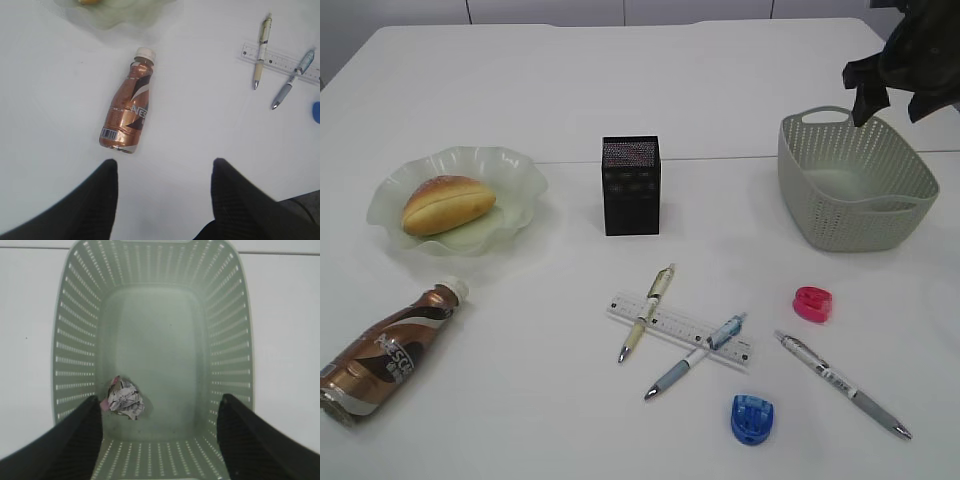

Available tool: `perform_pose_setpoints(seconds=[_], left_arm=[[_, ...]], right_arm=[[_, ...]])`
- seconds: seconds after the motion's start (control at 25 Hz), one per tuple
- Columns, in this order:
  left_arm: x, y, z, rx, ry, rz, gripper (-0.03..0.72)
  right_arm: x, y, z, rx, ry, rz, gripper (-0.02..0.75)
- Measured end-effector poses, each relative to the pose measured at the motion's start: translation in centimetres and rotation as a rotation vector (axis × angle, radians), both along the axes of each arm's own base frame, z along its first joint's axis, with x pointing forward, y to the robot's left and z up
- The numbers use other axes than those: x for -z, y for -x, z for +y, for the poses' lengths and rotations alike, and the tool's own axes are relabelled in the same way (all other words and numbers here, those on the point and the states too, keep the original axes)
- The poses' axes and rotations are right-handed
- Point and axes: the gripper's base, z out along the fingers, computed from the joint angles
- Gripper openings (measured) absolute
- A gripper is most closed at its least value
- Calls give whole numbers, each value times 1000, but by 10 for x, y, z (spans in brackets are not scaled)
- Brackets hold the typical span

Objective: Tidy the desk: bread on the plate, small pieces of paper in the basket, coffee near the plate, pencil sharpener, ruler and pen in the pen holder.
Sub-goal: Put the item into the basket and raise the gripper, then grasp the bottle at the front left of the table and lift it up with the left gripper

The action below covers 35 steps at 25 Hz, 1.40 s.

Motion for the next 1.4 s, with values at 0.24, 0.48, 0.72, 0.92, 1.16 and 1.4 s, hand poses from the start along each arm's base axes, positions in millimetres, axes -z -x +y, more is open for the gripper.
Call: perform_pose_setpoints(seconds=[0.24, 0.48, 0.72, 0.92, 1.16, 1.4], left_arm=[[0, 0, 0, 0, 0, 0, 426], [0, 0, 0, 0, 2, 0, 426], [0, 0, 0, 0, 2, 0, 426], [0, 0, 0, 0, 2, 0, 426], [0, 0, 0, 0, 2, 0, 426], [0, 0, 0, 0, 0, 0, 426]], right_arm=[[-34, 2, 3, 4, -36, 8, 568], [-83, 15, 5, -6, -56, -23, 571], [-128, 44, 5, -9, -42, -112, 571], [-160, 81, 4, -6, -20, -170, 571], [-150, 130, 4, -23, -6, -90, 571], [-117, 184, 2, -18, 27, 35, 571]])
